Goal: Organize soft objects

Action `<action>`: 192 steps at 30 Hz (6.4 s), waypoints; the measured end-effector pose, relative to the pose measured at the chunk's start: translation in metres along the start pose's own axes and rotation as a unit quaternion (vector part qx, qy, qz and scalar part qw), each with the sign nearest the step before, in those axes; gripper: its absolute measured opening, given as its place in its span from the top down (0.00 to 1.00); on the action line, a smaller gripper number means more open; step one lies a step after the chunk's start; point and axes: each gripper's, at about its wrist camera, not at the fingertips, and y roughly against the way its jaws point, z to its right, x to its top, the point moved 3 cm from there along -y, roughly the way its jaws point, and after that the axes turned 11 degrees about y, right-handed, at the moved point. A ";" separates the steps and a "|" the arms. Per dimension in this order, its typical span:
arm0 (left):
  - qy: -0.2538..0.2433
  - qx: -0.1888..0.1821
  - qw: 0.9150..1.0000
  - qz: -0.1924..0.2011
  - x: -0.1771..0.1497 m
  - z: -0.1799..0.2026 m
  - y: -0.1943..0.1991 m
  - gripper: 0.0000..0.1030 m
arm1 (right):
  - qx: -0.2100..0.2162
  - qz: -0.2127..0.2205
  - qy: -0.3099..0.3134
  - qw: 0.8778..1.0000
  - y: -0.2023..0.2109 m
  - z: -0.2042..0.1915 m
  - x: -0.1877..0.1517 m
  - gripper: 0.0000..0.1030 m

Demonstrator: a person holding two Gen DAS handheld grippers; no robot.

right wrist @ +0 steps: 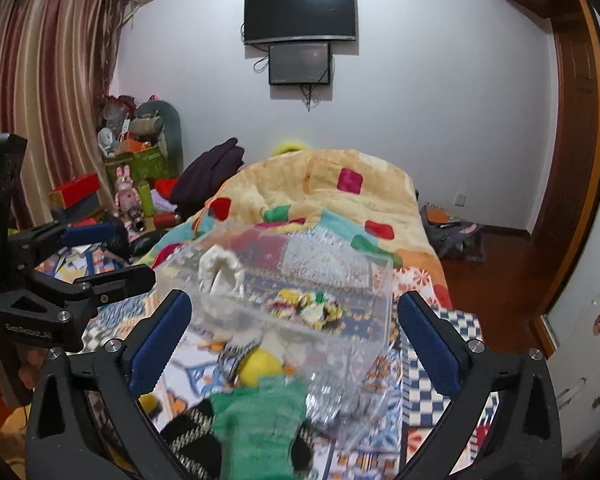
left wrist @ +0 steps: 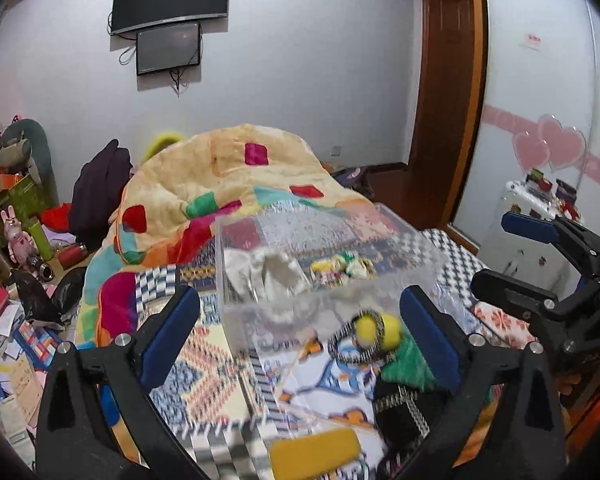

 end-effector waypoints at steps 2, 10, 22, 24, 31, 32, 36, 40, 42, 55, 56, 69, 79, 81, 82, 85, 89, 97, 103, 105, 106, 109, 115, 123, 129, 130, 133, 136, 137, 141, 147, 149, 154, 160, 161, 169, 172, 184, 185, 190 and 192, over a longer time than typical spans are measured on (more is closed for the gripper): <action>0.000 -0.004 1.000 -0.014 -0.012 0.000 0.002 0.01 | 0.007 -0.007 0.003 1.000 0.002 -0.006 -0.009 0.00; 0.025 0.003 0.997 -0.079 -0.061 -0.012 -0.009 0.01 | 0.043 -0.053 -0.013 0.998 -0.009 -0.018 -0.044 0.01; 0.061 0.000 0.989 -0.134 -0.104 -0.027 -0.028 0.01 | 0.085 -0.129 -0.016 0.988 -0.037 -0.035 -0.084 0.46; 0.059 0.000 0.989 -0.134 -0.105 -0.026 -0.028 0.05 | 0.081 -0.130 -0.015 0.988 -0.037 -0.035 -0.086 0.58; 0.049 -0.013 0.990 -0.134 -0.103 -0.022 -0.028 0.36 | 0.074 -0.109 -0.028 0.991 -0.025 -0.026 -0.081 0.75; 0.052 -0.016 0.990 -0.133 -0.101 -0.022 -0.027 0.37 | 0.072 -0.103 -0.030 0.992 -0.022 -0.024 -0.079 0.75; 0.059 -0.019 0.991 -0.119 -0.090 -0.024 -0.023 0.38 | 0.061 -0.080 -0.035 0.994 -0.010 -0.017 -0.069 0.75; 0.061 -0.024 0.994 -0.091 -0.066 -0.022 -0.017 0.38 | 0.050 -0.057 -0.039 0.996 -0.001 -0.010 -0.056 0.75; 0.062 -0.029 0.995 -0.073 -0.052 -0.020 -0.012 0.38 | 0.044 -0.043 -0.043 0.997 0.003 -0.006 -0.047 0.75; 0.072 -0.028 0.997 -0.011 0.016 -0.010 -0.033 0.38 | 0.009 0.016 -0.053 0.998 -0.008 0.021 -0.001 0.75; 0.071 -0.025 0.997 -0.012 0.018 -0.010 -0.037 0.38 | 0.007 0.017 -0.056 0.998 -0.012 0.023 0.001 0.75; 0.082 -0.016 0.994 -0.067 0.022 -0.006 -0.103 0.38 | -0.001 -0.040 -0.057 0.998 -0.070 0.029 -0.001 0.75; 0.059 0.016 0.994 -0.089 0.018 -0.004 -0.133 0.37 | 0.015 -0.106 -0.041 0.993 -0.110 0.028 -0.011 0.75; 0.054 0.023 0.994 -0.092 0.018 -0.004 -0.135 0.33 | 0.021 -0.111 -0.040 0.993 -0.111 0.028 -0.011 0.72; 0.055 0.022 0.994 -0.095 0.017 -0.004 -0.137 0.30 | 0.020 -0.111 -0.039 0.993 -0.110 0.027 -0.011 0.72; 0.057 0.030 0.993 -0.094 0.017 -0.006 -0.137 0.24 | 0.016 -0.115 -0.030 0.993 -0.110 0.025 -0.009 0.66; 0.057 0.030 0.993 -0.096 0.017 -0.008 -0.134 0.21 | 0.007 -0.122 -0.030 0.992 -0.114 0.027 -0.012 0.57; 0.056 0.014 0.996 -0.066 0.022 -0.004 -0.105 0.11 | 0.003 -0.096 -0.039 0.995 -0.088 0.035 -0.010 0.35; 0.050 -0.006 0.997 -0.056 0.017 0.007 -0.082 0.04 | -0.018 -0.054 -0.036 0.998 -0.052 0.039 -0.007 0.19; 0.050 -0.013 0.997 -0.064 0.010 0.009 -0.079 0.04 | -0.019 -0.049 -0.035 0.998 -0.044 0.039 -0.009 0.19; 0.049 -0.015 0.996 -0.069 0.006 0.011 -0.079 0.04 | -0.019 -0.049 -0.037 0.998 -0.040 0.039 -0.012 0.19; 0.035 -0.022 0.996 -0.085 -0.009 0.016 -0.078 0.04 | -0.013 -0.059 -0.045 0.997 -0.038 0.040 -0.023 0.19; -0.026 -0.006 0.995 -0.098 -0.043 0.028 -0.079 0.04 | -0.002 -0.100 -0.057 0.993 -0.045 0.036 -0.055 0.19; -0.026 -0.027 0.989 -0.141 -0.063 0.028 -0.096 0.46 | 0.024 -0.134 -0.092 0.986 -0.054 0.037 -0.081 0.19; -0.018 -0.048 0.986 -0.159 -0.066 0.031 -0.104 0.67 | 0.033 -0.150 -0.085 0.985 -0.061 0.027 -0.091 0.30; -0.020 -0.049 0.986 -0.157 -0.065 0.033 -0.104 0.67 | 0.034 -0.151 -0.084 0.984 -0.061 0.026 -0.093 0.33; -0.025 -0.047 0.987 -0.153 -0.064 0.038 -0.105 0.69 | 0.033 -0.152 -0.080 0.985 -0.060 0.025 -0.093 0.43; -0.024 -0.053 0.986 -0.158 -0.064 0.042 -0.107 0.77 | 0.031 -0.148 -0.082 0.985 -0.059 0.027 -0.093 0.56; -0.025 -0.056 0.985 -0.162 -0.065 0.043 -0.109 0.85 | 0.032 -0.148 -0.084 0.985 -0.059 0.028 -0.094 0.60; -0.038 -0.056 0.985 -0.157 -0.067 0.048 -0.107 0.92 | 0.027 -0.140 -0.086 0.986 -0.054 0.030 -0.092 0.68; -0.020 -0.056 0.988 -0.140 -0.068 0.038 -0.094 0.94 | 0.022 -0.127 -0.090 0.988 -0.037 0.038 -0.094 0.71; -0.017 -0.056 0.990 -0.130 -0.066 0.035 -0.085 0.94 | 0.019 -0.119 -0.093 0.988 -0.029 0.040 -0.092 0.71; -0.009 -0.058 0.993 -0.103 -0.058 0.029 -0.063 0.94 | 0.014 -0.095 -0.103 0.990 -0.008 0.040 -0.085 0.71; 0.005 -0.063 0.996 -0.065 -0.040 0.023 -0.039 0.94 | 0.008 -0.060 -0.097 0.993 0.011 0.039 -0.067 0.71; 0.006 -0.063 0.996 -0.059 -0.037 0.022 -0.036 0.94 | 0.008 -0.054 -0.096 0.994 0.014 0.038 -0.063 0.71; 0.016 -0.057 0.998 -0.019 -0.010 0.008 -0.016 0.94 | 0.005 -0.016 -0.078 0.997 0.020 0.036 -0.038 0.71; 0.013 -0.047 0.999 0.003 0.003 0.007 -0.012 0.94 | 0.003 -0.002 -0.074 0.997 0.017 0.035 -0.027 0.71; 0.025 0.012 0.999 0.041 0.034 -0.018 -0.044 0.94 | 0.010 -0.003 -0.063 0.998 -0.039 0.025 0.004 0.71; 0.027 0.018 0.999 0.040 0.034 -0.020 -0.050 0.94 | 0.010 -0.007 -0.065 0.998 -0.043 0.024 0.004 0.71; 0.050 0.024 0.998 0.015 0.032 -0.035 -0.075 0.94 | 0.021 -0.041 -0.060 0.997 -0.074 0.017 0.000 0.71; 0.057 0.023 0.998 0.002 0.029 -0.039 -0.083 0.94 | 0.023 -0.054 -0.055 0.997 -0.082 0.014 -0.002 0.71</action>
